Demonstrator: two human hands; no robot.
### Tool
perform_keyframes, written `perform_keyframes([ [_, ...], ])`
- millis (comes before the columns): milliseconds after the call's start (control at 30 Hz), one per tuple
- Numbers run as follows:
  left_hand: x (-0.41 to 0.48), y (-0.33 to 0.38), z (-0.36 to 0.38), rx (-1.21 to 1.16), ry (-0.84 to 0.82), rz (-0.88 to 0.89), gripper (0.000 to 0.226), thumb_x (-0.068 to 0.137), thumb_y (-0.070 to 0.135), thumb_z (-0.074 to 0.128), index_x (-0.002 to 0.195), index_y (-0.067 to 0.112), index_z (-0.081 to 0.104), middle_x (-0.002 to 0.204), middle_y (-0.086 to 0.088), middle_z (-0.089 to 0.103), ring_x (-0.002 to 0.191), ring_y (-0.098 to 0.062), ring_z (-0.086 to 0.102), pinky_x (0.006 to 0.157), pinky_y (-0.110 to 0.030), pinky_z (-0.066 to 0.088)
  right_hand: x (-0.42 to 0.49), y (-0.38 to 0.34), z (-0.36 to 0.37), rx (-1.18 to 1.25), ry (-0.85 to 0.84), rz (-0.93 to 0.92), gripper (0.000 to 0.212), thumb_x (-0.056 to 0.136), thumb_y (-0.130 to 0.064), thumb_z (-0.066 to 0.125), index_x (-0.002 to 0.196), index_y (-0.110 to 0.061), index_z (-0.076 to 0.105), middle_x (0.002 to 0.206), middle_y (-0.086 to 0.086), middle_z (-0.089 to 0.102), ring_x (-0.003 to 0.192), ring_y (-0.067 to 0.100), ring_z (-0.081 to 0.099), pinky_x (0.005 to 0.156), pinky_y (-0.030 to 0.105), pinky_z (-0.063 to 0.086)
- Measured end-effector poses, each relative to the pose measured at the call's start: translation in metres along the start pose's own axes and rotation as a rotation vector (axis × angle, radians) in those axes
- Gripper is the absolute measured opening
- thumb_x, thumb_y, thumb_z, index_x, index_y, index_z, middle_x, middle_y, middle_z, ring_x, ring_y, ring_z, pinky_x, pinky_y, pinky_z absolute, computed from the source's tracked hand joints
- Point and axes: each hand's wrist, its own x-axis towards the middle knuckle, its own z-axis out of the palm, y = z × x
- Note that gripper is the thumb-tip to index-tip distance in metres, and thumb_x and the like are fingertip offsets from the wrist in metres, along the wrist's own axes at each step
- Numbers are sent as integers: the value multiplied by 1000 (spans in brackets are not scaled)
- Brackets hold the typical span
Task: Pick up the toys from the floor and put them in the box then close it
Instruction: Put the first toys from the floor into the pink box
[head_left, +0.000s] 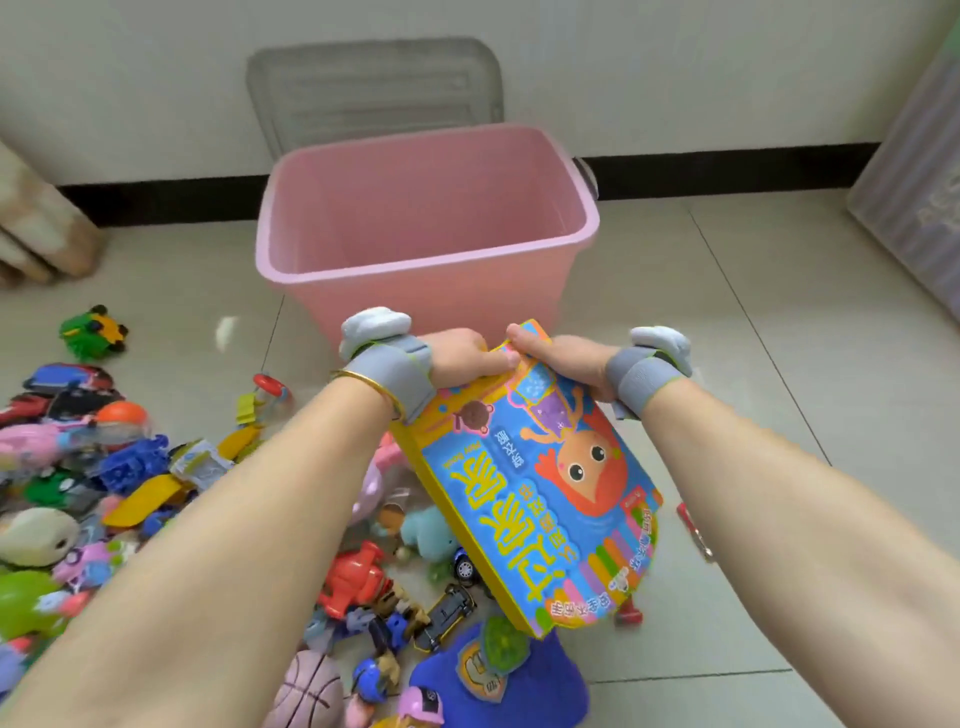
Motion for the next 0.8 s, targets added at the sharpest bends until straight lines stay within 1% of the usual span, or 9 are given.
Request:
perform_keyframes([
  [100, -18, -11, -34, 49, 84, 1, 52, 97, 52, 36, 102, 6, 61, 90, -9, 57, 80, -23, 52, 60, -28, 37, -9, -33, 3, 113, -11, -132, 75, 73, -80, 45, 88, -10, 66, 94, 26, 66, 69, 34, 61, 59, 33, 47],
  [200, -43, -24, -67, 26, 204, 14, 55, 97, 49, 38, 110, 2, 61, 93, -9, 56, 82, -22, 51, 63, -28, 38, -18, -51, 5, 262, -112, -321, 44, 95, -50, 44, 90, -12, 66, 81, 8, 76, 67, 21, 71, 61, 26, 55],
  [267, -61, -39, -90, -27, 330, 5, 54, 97, 50, 39, 111, 3, 61, 91, -8, 58, 81, -22, 52, 64, -28, 40, -23, -69, 7, 357, -177, -420, 29, 99, -32, 45, 87, -15, 65, 71, -1, 75, 60, 11, 71, 58, 20, 56],
  [333, -73, -48, -107, -106, 461, 21, 49, 96, 49, 43, 111, 7, 62, 92, -7, 60, 81, -22, 54, 69, -29, 44, -27, -84, 4, 359, -116, -508, 20, 91, -34, 58, 85, -17, 66, 73, -1, 73, 61, 11, 68, 62, 21, 55],
  [467, -75, -59, -126, -163, 848, 91, 43, 94, 41, 53, 127, 13, 56, 123, -9, 58, 112, -21, 56, 96, -32, 42, -30, -117, 0, 364, 169, -565, 25, 78, -42, 69, 82, -17, 67, 83, 9, 69, 69, 21, 63, 70, 33, 51],
  [600, -67, -83, -128, -431, 1298, 41, 50, 95, 24, 51, 139, 5, 39, 137, -18, 40, 130, -29, 41, 111, -32, 30, -20, -137, 1, 726, 409, -526, 42, 68, -53, 74, 84, -14, 68, 98, 15, 73, 84, 30, 69, 85, 48, 57],
  [667, -57, -94, -116, -531, 1276, -74, 41, 94, 13, 47, 133, 2, 44, 135, -19, 43, 126, -31, 43, 107, -31, 31, -16, -143, -2, 879, 533, -502, 39, 73, -52, 72, 86, -15, 68, 93, 7, 74, 86, 26, 71, 84, 42, 58],
  [733, -42, -103, -99, -542, 1141, -146, 35, 92, 5, 44, 125, 3, 52, 130, -19, 51, 122, -32, 48, 104, -32, 36, -18, -149, -6, 933, 670, -537, 32, 82, -45, 69, 94, -15, 67, 84, -2, 70, 77, 16, 68, 79, 27, 58],
  [800, -26, -107, -82, -510, 997, -150, 33, 91, 4, 44, 120, 4, 58, 126, -18, 58, 119, -31, 54, 102, -34, 40, -14, -158, -12, 893, 829, -594, 38, 83, -41, 69, 105, -12, 60, 86, -5, 66, 77, 11, 64, 79, 22, 53],
])
